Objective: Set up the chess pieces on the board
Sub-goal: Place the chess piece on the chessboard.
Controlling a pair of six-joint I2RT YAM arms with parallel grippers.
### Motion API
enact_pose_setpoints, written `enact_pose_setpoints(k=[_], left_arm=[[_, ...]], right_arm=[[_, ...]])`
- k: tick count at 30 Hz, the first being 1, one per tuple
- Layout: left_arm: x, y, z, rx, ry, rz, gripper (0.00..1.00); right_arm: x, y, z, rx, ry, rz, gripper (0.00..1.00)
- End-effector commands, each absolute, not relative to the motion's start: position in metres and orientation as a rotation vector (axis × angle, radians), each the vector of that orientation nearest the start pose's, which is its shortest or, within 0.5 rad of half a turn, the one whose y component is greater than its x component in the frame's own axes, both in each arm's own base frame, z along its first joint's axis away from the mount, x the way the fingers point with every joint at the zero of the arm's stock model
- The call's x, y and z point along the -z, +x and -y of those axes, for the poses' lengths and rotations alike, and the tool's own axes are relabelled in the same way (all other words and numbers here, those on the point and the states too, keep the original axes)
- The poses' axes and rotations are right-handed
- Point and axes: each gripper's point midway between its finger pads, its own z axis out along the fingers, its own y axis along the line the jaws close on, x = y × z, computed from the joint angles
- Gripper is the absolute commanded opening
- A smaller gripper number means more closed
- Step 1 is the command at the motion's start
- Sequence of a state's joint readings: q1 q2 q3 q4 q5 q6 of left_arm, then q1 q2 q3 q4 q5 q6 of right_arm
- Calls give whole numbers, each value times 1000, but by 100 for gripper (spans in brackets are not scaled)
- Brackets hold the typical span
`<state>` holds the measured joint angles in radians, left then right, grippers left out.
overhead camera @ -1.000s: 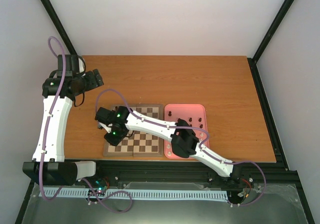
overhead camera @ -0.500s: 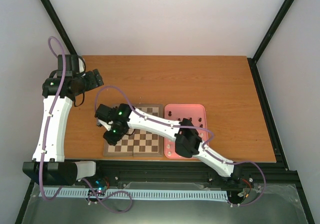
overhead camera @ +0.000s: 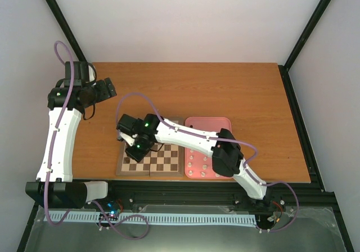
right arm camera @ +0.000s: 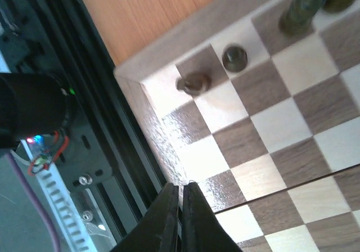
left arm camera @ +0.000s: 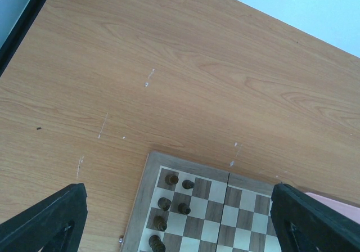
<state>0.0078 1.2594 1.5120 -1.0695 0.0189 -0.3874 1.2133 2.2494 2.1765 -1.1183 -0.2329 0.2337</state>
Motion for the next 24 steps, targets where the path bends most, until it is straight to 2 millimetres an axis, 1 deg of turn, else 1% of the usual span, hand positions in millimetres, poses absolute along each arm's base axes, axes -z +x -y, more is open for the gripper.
enact_pose_setpoints(k=[1,4,8,11,16,24], left_arm=[[-316,334,1,193,-435,-2318,100],[-316,333,1,192,-438,-2320,100],[-315,332,1,190,-436,-2322,100],[-316,331,0,186,-437,-2319,100],[-316,331,0,181,-438,-2320,100],[-315,330,-1,176,-437,-2318,100]], right_arm=[[-122,142,-506,-778,-1443,-2599,3],[-116,142,-514,-902,-1441,-2590,3],[-111,154,-518,-977,-1392,-2592,3],[-107,157,-522,-1040,-1376,-2587,3],[-88,155,-526,-1049,-1381,-2620,3],[-70,152,-524,-1055,-1375,-2668,3]])
